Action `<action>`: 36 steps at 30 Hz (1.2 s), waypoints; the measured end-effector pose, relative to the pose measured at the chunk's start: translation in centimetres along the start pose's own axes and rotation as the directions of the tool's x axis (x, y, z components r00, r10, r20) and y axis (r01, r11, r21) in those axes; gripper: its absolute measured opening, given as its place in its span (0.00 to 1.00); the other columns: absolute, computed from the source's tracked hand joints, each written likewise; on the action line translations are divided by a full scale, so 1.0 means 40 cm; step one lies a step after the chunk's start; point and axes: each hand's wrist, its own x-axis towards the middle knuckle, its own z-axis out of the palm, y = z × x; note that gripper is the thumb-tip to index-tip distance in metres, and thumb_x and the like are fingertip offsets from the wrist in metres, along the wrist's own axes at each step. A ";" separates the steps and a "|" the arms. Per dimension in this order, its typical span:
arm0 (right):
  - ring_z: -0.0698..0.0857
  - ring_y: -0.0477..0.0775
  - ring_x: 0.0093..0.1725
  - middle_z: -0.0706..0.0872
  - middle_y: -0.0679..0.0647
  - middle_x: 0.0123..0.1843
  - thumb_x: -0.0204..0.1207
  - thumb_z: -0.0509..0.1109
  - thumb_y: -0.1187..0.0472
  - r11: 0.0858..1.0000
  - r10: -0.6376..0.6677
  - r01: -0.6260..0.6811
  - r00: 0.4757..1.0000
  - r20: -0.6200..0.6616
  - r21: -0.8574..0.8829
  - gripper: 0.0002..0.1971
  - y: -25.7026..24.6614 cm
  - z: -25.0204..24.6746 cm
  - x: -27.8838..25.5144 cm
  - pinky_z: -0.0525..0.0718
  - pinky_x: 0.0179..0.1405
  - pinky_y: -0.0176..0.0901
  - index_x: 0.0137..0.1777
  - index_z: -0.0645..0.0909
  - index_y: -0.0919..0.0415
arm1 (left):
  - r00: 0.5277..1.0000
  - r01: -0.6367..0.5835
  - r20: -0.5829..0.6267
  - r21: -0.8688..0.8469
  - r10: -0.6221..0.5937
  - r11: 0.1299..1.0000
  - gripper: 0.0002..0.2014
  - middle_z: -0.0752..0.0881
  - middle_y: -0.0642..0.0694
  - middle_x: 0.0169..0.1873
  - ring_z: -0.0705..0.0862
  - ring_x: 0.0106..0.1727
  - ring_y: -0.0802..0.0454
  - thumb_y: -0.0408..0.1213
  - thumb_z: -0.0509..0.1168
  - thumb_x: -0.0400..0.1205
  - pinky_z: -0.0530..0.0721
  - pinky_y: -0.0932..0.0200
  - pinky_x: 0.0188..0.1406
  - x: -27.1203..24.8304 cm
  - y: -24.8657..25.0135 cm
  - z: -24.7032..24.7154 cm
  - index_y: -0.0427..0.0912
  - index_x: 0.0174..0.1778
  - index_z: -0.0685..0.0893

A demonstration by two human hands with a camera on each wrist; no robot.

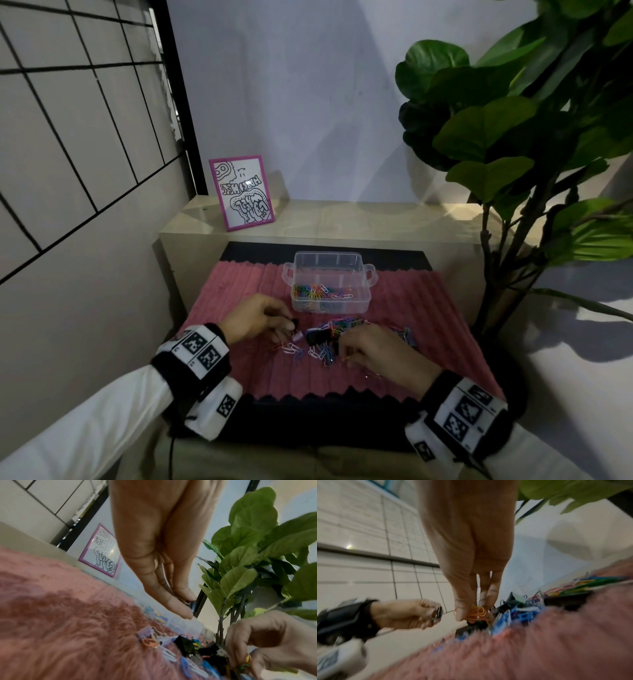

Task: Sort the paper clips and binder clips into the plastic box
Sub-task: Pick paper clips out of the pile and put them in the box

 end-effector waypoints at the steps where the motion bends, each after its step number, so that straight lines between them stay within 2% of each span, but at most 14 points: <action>1: 0.85 0.43 0.43 0.89 0.48 0.41 0.70 0.73 0.65 0.991 0.059 -0.058 0.998 -0.007 0.123 0.03 0.003 -0.012 0.004 0.81 0.44 0.39 0.42 0.83 0.57 | 1.000 0.018 0.010 -0.044 -0.018 0.999 0.05 0.88 0.52 0.23 0.87 0.26 0.60 0.24 0.66 0.76 0.85 0.69 0.29 0.001 0.000 -0.001 0.37 0.38 0.83; 4: 0.87 0.40 0.36 0.88 0.45 0.31 0.69 0.75 0.67 0.876 0.197 -0.169 0.980 -0.015 0.452 0.04 0.018 -0.039 0.013 0.83 0.41 0.31 0.39 0.85 0.57 | 0.997 0.066 0.040 -0.170 -0.060 0.983 0.06 0.90 0.49 0.26 0.89 0.31 0.58 0.23 0.63 0.78 0.87 0.68 0.34 -0.001 -0.003 -0.007 0.35 0.43 0.83; 8: 0.90 0.56 0.42 0.89 0.56 0.38 0.71 0.73 0.70 0.586 0.339 -0.176 0.940 -0.042 0.791 0.03 0.024 -0.073 0.018 0.88 0.40 0.41 0.39 0.84 0.62 | 0.994 0.098 0.084 -0.293 -0.076 0.951 0.08 0.91 0.48 0.31 0.90 0.36 0.56 0.20 0.60 0.79 0.87 0.68 0.36 -0.006 0.000 -0.009 0.32 0.48 0.82; 12: 0.89 0.62 0.45 0.88 0.59 0.41 0.74 0.68 0.71 0.273 0.377 -0.187 0.923 0.074 0.944 0.02 0.025 -0.085 0.033 0.89 0.41 0.44 0.44 0.82 0.67 | 0.993 0.098 0.097 -0.316 -0.071 0.944 0.07 0.91 0.48 0.30 0.90 0.35 0.56 0.21 0.61 0.78 0.87 0.68 0.34 -0.011 0.009 -0.001 0.34 0.47 0.81; 15: 0.89 0.58 0.44 0.87 0.57 0.41 0.76 0.68 0.68 0.184 0.365 -0.216 0.921 0.138 0.959 0.02 0.033 -0.090 0.054 0.88 0.43 0.44 0.45 0.81 0.67 | 0.993 0.081 0.106 -0.281 -0.053 0.956 0.07 0.91 0.50 0.29 0.89 0.34 0.58 0.22 0.61 0.78 0.87 0.68 0.35 -0.019 0.006 -0.005 0.36 0.44 0.81; 17: 0.89 0.52 0.43 0.87 0.55 0.42 0.76 0.67 0.67 0.211 0.371 -0.219 0.920 0.129 0.953 0.02 0.041 -0.099 0.077 0.87 0.42 0.40 0.45 0.82 0.64 | 0.995 0.065 0.093 -0.252 -0.042 0.965 0.07 0.91 0.50 0.28 0.89 0.33 0.59 0.21 0.61 0.78 0.87 0.68 0.35 -0.025 0.001 -0.010 0.36 0.43 0.81; 20: 0.87 0.51 0.42 0.88 0.55 0.42 0.75 0.69 0.67 0.284 0.382 -0.194 0.921 0.074 0.939 0.02 0.048 -0.129 0.130 0.86 0.39 0.37 0.43 0.83 0.63 | 0.997 0.057 0.057 -0.228 -0.045 0.972 0.08 0.91 0.50 0.28 0.89 0.32 0.59 0.21 0.61 0.78 0.86 0.68 0.33 -0.034 -0.008 -0.022 0.37 0.42 0.82; 22: 0.86 0.51 0.41 0.88 0.57 0.42 0.74 0.70 0.68 0.381 0.390 -0.199 0.920 0.038 0.903 0.03 0.048 -0.147 0.171 0.87 0.38 0.36 0.46 0.83 0.66 | 0.998 0.054 0.046 -0.216 -0.045 0.975 0.07 0.91 0.50 0.29 0.89 0.33 0.58 0.22 0.61 0.78 0.86 0.68 0.33 -0.039 -0.014 -0.029 0.37 0.43 0.82; 24: 0.85 0.51 0.38 0.87 0.58 0.42 0.75 0.70 0.67 0.524 0.413 -0.230 0.911 -0.009 0.820 0.04 0.053 -0.150 0.216 0.86 0.37 0.36 0.47 0.83 0.67 | 0.998 0.056 0.044 -0.212 -0.048 0.976 0.07 0.91 0.49 0.30 0.89 0.35 0.57 0.24 0.61 0.79 0.86 0.68 0.34 -0.043 -0.017 -0.036 0.37 0.44 0.83; 28: 0.86 0.54 0.40 0.88 0.62 0.46 0.79 0.66 0.60 0.798 0.456 -0.367 0.886 -0.080 0.478 0.10 0.043 -0.137 0.273 0.86 0.48 0.45 0.48 0.85 0.67 | 0.995 0.096 0.065 -0.287 -0.081 0.953 0.09 0.92 0.48 0.34 0.90 0.38 0.56 0.29 0.59 0.82 0.88 0.67 0.38 -0.048 -0.017 -0.041 0.32 0.51 0.83; 31: 0.85 0.54 0.49 0.88 0.57 0.51 0.81 0.62 0.63 0.909 0.403 -0.386 0.910 -0.094 0.160 0.11 0.011 -0.130 0.258 0.78 0.46 0.38 0.54 0.85 0.66 | 0.992 0.124 0.067 -0.321 -0.108 0.939 0.11 0.91 0.47 0.36 0.90 0.40 0.54 0.31 0.59 0.82 0.88 0.66 0.41 -0.047 -0.023 -0.047 0.29 0.53 0.83; 34: 0.86 0.55 0.51 0.89 0.59 0.53 0.78 0.63 0.68 0.964 0.258 -0.245 0.955 -0.148 0.101 0.10 -0.022 -0.112 0.217 0.83 0.55 0.47 0.53 0.85 0.65 | 0.997 0.060 0.045 -0.038 -0.058 0.997 0.08 0.90 0.52 0.29 0.88 0.33 0.61 0.23 0.64 0.77 0.85 0.71 0.36 -0.043 -0.035 -0.049 0.38 0.46 0.85; 35: 0.86 0.53 0.49 0.89 0.59 0.51 0.78 0.64 0.68 0.977 0.205 -0.195 0.970 -0.128 0.091 0.08 -0.032 -0.105 0.196 0.84 0.53 0.45 0.51 0.85 0.65 | 0.998 0.040 0.035 0.117 -0.045 0.992 0.09 0.89 0.53 0.30 0.86 0.31 0.65 0.23 0.66 0.76 0.83 0.74 0.35 -0.040 -0.037 -0.046 0.42 0.43 0.85; 36: 0.85 0.52 0.47 0.89 0.58 0.50 0.77 0.65 0.68 0.986 0.154 -0.148 0.985 -0.080 0.080 0.07 -0.041 -0.097 0.176 0.83 0.48 0.38 0.50 0.84 0.64 | 0.999 0.028 0.017 0.273 -0.034 0.961 0.08 0.89 0.53 0.33 0.84 0.31 0.68 0.25 0.68 0.74 0.79 0.78 0.36 -0.037 -0.041 -0.040 0.43 0.42 0.86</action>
